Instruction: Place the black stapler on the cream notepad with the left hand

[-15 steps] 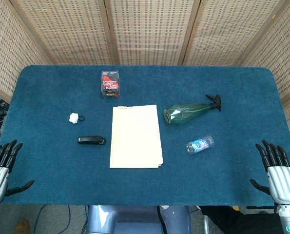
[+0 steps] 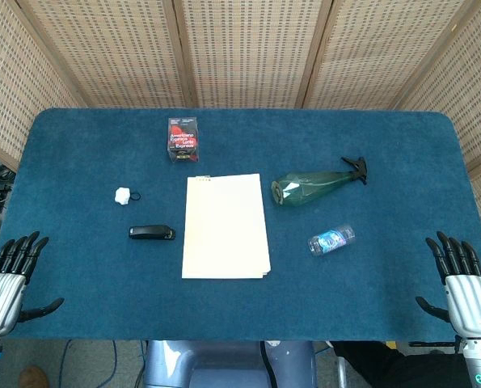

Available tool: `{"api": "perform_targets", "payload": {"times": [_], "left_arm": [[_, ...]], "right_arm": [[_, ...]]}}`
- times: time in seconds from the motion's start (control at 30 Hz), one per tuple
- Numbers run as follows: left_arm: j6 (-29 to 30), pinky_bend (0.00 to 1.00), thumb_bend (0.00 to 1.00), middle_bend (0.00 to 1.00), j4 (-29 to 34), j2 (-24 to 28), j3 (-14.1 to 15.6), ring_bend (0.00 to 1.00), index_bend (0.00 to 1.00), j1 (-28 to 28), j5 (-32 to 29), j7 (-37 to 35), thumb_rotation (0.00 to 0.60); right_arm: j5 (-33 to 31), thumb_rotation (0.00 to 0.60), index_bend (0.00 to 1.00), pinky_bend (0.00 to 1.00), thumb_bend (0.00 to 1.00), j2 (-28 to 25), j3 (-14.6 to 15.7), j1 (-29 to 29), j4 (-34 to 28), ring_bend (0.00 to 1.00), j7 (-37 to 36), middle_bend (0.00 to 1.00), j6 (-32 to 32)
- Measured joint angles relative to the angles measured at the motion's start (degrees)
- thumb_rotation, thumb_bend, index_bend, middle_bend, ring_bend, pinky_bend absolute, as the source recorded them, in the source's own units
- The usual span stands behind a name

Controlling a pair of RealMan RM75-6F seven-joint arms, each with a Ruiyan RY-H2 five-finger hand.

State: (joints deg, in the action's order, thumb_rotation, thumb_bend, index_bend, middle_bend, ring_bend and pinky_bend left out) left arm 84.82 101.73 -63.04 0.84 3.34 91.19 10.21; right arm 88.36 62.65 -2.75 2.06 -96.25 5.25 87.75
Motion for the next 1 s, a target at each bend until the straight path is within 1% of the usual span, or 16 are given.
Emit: {"api": "perform_targets", "payload": {"times": [0.1, 0.17, 0.2, 0.27, 0.33, 0.43, 0.5, 0.57, 0.67, 0.7, 0.73, 0.83, 1.0], "left_arm": [[-5.30, 0.01, 0.00, 0.00, -1.56, -2.01, -2.12, 0.00, 0.00, 3.83, -2.08, 1.26, 0.600], [-9.04, 0.06, 0.01, 0.00, -3.07, -3.46, -3.64, 0.00, 0.00, 6.72, -3.52, 1.48, 0.600], [-11.68, 0.10, 0.01, 0.00, -4.41, -4.53, -4.69, 0.02, 0.01, 8.85, -4.48, 1.52, 0.600], [-15.64, 0.16, 0.05, 0.01, -6.92, -6.26, -6.20, 0.08, 0.06, 12.12, -5.83, 1.44, 0.600], [-19.55, 0.23, 0.08, 0.05, -10.52, -8.50, -7.71, 0.15, 0.13, 15.53, -7.21, 1.23, 0.600], [-23.23, 0.26, 0.13, 0.11, -16.09, -12.05, -9.29, 0.20, 0.19, 19.46, -8.72, 1.12, 0.600], [-25.45, 0.28, 0.16, 0.13, -19.86, -14.62, -9.93, 0.21, 0.22, 21.72, -9.68, 1.16, 0.600], [-27.18, 0.29, 0.19, 0.14, -22.80, -16.80, -10.29, 0.22, 0.23, 23.39, -10.53, 1.20, 0.600], [-29.39, 0.30, 0.19, 0.16, -26.95, -19.90, -10.53, 0.24, 0.25, 25.41, -11.82, 1.33, 0.600], [-30.02, 0.31, 0.20, 0.18, -28.42, -21.03, -10.55, 0.26, 0.27, 26.07, -12.23, 1.41, 0.600], [-30.46, 0.33, 0.21, 0.20, -29.38, -21.82, -10.53, 0.28, 0.29, 26.54, -12.48, 1.48, 0.600], [-31.41, 0.34, 0.26, 0.24, -31.75, -23.98, -10.14, 0.31, 0.34, 27.79, -12.64, 1.76, 0.600], [-31.61, 0.34, 0.28, 0.24, -35.03, -26.99, -9.08, 0.31, 0.35, 29.04, -12.00, 2.20, 0.600]], "right_arm": [[-0.80, 0.600, 0.00, 0.00, 0.00, 0.21, -0.24, 0.24, 0.12, 0.00, 0.19, 0.00, -0.68], [-1.33, 0.600, 0.00, 0.00, 0.00, 0.31, -0.41, 0.44, 0.23, 0.00, 0.30, 0.00, -1.18], [-1.55, 0.600, 0.00, 0.00, 0.00, 0.35, -0.49, 0.51, 0.31, 0.00, 0.34, 0.00, -1.33], [-2.13, 0.600, 0.00, 0.00, 0.00, 0.48, -0.70, 0.64, 0.56, 0.00, 0.47, 0.00, -1.62], [-2.74, 0.600, 0.00, 0.00, 0.00, 0.60, -0.89, 0.73, 0.81, 0.00, 0.54, 0.00, -1.90], [-3.93, 0.600, 0.00, 0.00, 0.00, 0.81, -1.26, 0.91, 1.30, 0.00, 0.64, 0.00, -2.51], [-4.88, 0.600, 0.00, 0.00, 0.00, 0.99, -1.53, 1.07, 1.69, 0.00, 0.71, 0.00, -3.07], [-5.66, 0.600, 0.00, 0.00, 0.00, 1.14, -1.80, 1.24, 1.99, 0.00, 0.74, 0.00, -3.56], [-6.39, 0.600, 0.00, 0.00, 0.00, 1.30, -2.08, 1.41, 2.33, 0.00, 0.71, 0.00, -3.99], [-6.50, 0.600, 0.00, 0.00, 0.00, 1.35, -2.13, 1.46, 2.41, 0.00, 0.70, 0.00, -4.09], [-6.57, 0.600, 0.00, 0.00, 0.00, 1.39, -2.15, 1.49, 2.45, 0.00, 0.70, 0.00, -4.15], [-6.98, 0.600, 0.00, 0.00, 0.00, 1.54, -2.19, 1.62, 2.68, 0.00, 0.78, 0.00, -4.58], [-7.61, 0.600, 0.00, 0.00, 0.00, 1.90, -2.28, 1.90, 3.23, 0.00, 0.94, 0.00, -5.25]]}}
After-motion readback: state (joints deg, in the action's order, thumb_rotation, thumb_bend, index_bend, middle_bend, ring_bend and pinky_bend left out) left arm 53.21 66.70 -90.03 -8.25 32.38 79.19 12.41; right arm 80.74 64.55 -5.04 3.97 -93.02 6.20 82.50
